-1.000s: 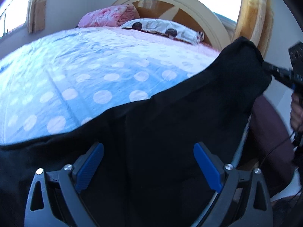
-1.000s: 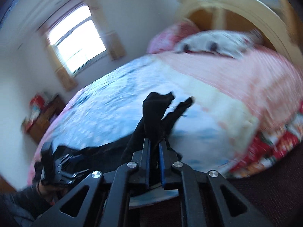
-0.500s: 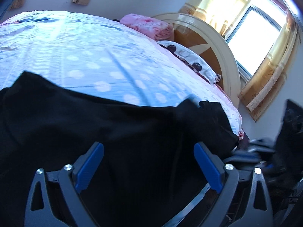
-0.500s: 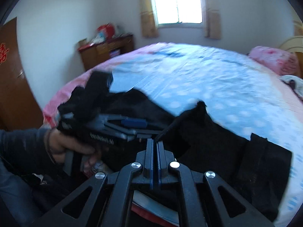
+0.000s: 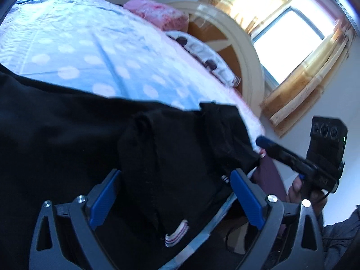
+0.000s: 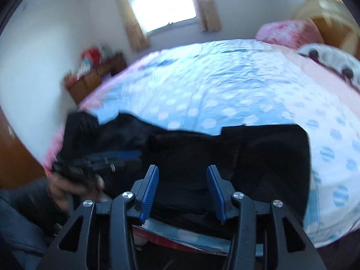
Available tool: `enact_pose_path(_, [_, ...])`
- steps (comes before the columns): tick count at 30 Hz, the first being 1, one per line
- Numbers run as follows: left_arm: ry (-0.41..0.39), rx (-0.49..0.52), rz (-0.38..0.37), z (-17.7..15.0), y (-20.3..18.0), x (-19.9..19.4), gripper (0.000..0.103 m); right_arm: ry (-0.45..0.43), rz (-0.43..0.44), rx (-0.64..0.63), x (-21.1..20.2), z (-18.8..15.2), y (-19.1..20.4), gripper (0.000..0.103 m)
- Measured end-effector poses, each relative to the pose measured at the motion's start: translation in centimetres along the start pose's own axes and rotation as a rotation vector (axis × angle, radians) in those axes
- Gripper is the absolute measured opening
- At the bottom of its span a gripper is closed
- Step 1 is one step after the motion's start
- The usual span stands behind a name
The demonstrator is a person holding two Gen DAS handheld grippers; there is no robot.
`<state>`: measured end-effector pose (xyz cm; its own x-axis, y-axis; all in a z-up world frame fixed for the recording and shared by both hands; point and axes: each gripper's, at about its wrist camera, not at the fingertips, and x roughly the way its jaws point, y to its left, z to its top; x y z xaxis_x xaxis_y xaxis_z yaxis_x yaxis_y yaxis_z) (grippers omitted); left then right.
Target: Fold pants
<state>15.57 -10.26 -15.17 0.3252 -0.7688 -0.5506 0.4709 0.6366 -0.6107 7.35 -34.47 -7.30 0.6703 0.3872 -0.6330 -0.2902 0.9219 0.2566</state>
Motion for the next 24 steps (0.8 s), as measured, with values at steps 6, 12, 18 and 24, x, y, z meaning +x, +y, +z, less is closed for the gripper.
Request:
enact_pose_path(6, [-0.008,-0.007,0.023,1.0,-0.2,0.1,0.092,0.094,-0.141,-0.022,4.4,-0.5,-0.2,0.047])
enact_pose_path(12, [-0.046,-0.032,0.009,1.1,0.7,-1.1,0.092,0.177,-0.257,-0.126,7.7,-1.4,0.7,0.002])
enact_pose_path(18, [-0.076,-0.061,-0.028,0.5,1.7,-2.4,0.092,0.084,-0.045,-0.108,4.0,0.4,3.5,0.002])
enact_pose_path(24, [-0.096,-0.139,-0.033,0.1,3.7,-3.2,0.085,0.093,0.169,-0.142,6.1,0.6,8.2,0.002])
